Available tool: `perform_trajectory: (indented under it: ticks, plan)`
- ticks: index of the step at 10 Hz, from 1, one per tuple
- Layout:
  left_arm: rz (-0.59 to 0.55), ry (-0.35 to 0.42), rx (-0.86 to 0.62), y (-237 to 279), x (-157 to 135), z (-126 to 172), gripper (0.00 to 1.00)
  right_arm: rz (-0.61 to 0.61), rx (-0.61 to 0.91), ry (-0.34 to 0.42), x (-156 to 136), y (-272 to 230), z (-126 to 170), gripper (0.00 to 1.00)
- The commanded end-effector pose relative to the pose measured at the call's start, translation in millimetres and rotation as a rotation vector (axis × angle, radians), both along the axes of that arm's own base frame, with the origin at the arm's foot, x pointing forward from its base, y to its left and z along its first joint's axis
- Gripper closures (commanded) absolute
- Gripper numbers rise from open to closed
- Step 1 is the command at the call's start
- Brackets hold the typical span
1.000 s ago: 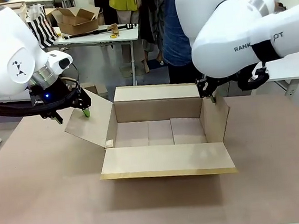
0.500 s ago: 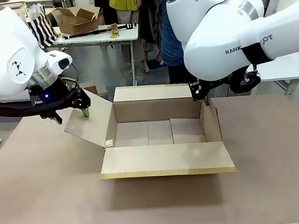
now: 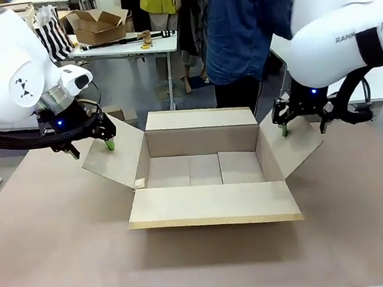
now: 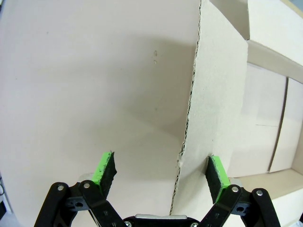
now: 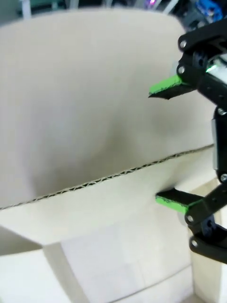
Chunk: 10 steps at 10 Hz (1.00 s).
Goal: Pack the gift set into the box.
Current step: Place both hands on the side flaps of the Package Box and spread them outward.
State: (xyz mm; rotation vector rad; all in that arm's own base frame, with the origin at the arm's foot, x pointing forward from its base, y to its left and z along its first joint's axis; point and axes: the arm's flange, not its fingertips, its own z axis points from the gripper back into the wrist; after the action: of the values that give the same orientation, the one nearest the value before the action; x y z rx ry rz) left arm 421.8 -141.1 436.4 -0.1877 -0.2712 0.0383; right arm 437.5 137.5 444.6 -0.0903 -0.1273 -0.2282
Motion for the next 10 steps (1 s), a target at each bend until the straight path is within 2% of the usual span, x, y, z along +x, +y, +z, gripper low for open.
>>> perform_trajectory:
  ticks: [1, 3, 4, 10]
  plan:
    - [0.015, 0.004, 0.014, -0.2, -0.4, 1.8, 0.00, 0.078, 0.208, 0.021, -2.0, -38.3, -21.5, 0.00]
    - [0.015, 0.004, 0.014, -0.2, -0.4, 1.8, 0.00, 0.105, 0.362, 0.007, 8.7, -62.3, -46.4, 0.00]
    - [0.015, 0.004, 0.014, -0.2, -0.4, 1.8, 0.00, 0.034, 0.173, 0.006, 3.8, -38.3, -23.3, 0.00]
    - [0.015, 0.004, 0.014, -0.2, -0.4, 1.8, 0.00, 0.034, 0.173, 0.006, 3.8, -38.3, -23.3, 0.00]
